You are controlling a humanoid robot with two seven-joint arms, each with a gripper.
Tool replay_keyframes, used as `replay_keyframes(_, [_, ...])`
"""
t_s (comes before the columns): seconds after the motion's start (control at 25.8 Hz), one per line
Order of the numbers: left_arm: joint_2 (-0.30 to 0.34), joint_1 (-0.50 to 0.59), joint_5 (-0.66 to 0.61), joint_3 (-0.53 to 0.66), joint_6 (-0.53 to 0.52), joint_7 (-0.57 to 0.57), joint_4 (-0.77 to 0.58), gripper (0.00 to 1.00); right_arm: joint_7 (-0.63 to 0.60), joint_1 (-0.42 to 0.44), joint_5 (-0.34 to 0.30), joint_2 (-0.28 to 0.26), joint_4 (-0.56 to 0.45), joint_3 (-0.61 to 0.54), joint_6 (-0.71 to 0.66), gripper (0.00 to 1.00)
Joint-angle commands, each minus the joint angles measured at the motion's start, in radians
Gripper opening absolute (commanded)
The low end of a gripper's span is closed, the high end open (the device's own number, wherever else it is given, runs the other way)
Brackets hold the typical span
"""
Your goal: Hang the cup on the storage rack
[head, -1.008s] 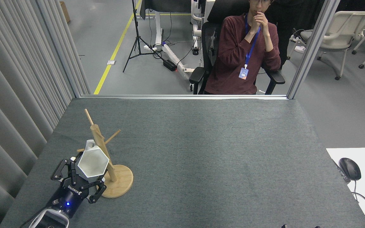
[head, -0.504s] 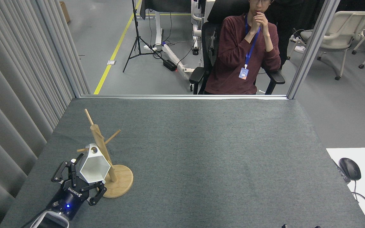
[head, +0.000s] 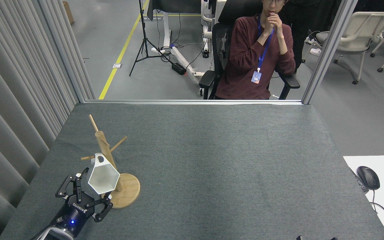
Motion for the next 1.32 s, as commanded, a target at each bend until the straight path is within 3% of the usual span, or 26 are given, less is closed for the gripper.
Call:
replay_keyframes(0.0, [0.0, 0.006, 0.002, 0.002, 0.002, 0.002, 0.008, 0.99, -0.001, 0.0, 0.0, 0.0, 0.0, 0.0, 0.001, 0.98])
replay_keyframes(0.5, [0.0, 0.059, 0.008, 0.005, 0.003, 0.006, 0.028, 0.99, -0.003, -0.003, -0.002, 0.0, 0.0, 0.0, -0.001, 0.98])
replay_keyframes(0.89, [0.001, 0.21, 0.116, 0.006, -0.011, 0.005, -0.033, 0.99, -0.012, -0.003, -0.002, 0.0, 0.0, 0.0, -0.001, 0.98])
replay_keyframes(0.97, [0.001, 0.253, 0.168, 0.008, -0.04, 0.003, -0.078, 0.99, -0.014, -0.003, -0.002, -0.001, 0.0, 0.0, -0.001, 0.98])
replay_keyframes(1.12, [-0.009, 0.329, 0.341, 0.062, -0.198, -0.017, -0.164, 0.99, -0.014, -0.011, -0.002, -0.003, -0.002, 0.0, -0.002, 0.98])
replay_keyframes(1.28, [-0.032, 0.385, 0.613, 0.161, -0.351, -0.113, -0.207, 0.99, -0.014, -0.005, 0.001, -0.006, -0.005, 0.003, -0.001, 0.98])
